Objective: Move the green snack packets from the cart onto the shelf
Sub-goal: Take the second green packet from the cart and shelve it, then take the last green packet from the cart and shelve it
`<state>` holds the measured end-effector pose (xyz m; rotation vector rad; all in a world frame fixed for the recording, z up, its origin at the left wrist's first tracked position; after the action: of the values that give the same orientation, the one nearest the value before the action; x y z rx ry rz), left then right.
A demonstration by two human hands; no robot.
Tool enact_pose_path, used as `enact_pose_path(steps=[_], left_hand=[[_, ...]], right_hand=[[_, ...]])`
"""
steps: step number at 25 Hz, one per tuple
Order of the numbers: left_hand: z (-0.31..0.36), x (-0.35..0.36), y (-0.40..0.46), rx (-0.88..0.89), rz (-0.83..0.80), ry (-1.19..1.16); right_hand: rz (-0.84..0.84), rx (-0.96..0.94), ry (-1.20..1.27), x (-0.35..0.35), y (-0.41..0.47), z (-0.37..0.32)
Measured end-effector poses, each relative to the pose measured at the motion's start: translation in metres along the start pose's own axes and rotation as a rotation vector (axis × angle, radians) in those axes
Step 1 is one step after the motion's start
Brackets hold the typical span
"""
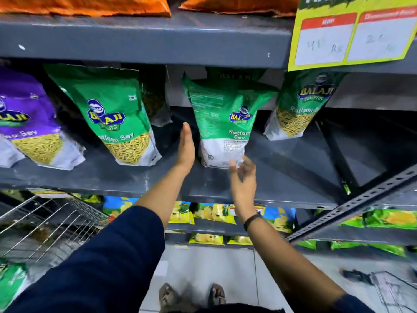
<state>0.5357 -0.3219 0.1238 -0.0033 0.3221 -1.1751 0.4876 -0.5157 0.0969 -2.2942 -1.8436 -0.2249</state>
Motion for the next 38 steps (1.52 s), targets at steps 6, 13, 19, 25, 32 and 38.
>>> enact_pose_path(steps=[6, 13, 19, 25, 32, 38], left_hand=[[-0.027, -0.013, 0.01, -0.108, 0.129, 0.074], [0.013, 0.031, 0.004, -0.039, -0.05, -0.023], [-0.009, 0.023, -0.031, 0.029, 0.206, 0.017], [-0.025, -0.031, -0.031, 0.095, 0.272, -0.007], [-0.108, -0.222, -0.081, 0.095, 0.581, -0.002], [-0.269, -0.441, -0.181, -0.276, 0.89, 0.112]], right_hand=[[-0.064, 0.034, -0.006, 0.01, 0.047, -0.004], [-0.138, 0.077, 0.055, 0.01, 0.067, -0.004], [-0.203, 0.191, -0.001, 0.031, 0.101, -0.009], [0.186, -0.006, 0.099, 0.007, 0.061, -0.004], [0.273, -0.177, 0.042, 0.101, -0.059, 0.036], [-0.303, -0.092, -0.144, 0.335, -0.212, 0.133]])
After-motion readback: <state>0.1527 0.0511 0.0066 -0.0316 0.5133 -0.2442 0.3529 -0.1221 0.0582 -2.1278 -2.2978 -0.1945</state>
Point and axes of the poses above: each hand's wrist, its own y-axis towards the middle knuckle, its own x-axis out of the palm, z = x × y, the point moved 10 cm from there along y, towards the middle knuckle, and after that the axes turned 13 degrees about y, right-handed, at the moved point
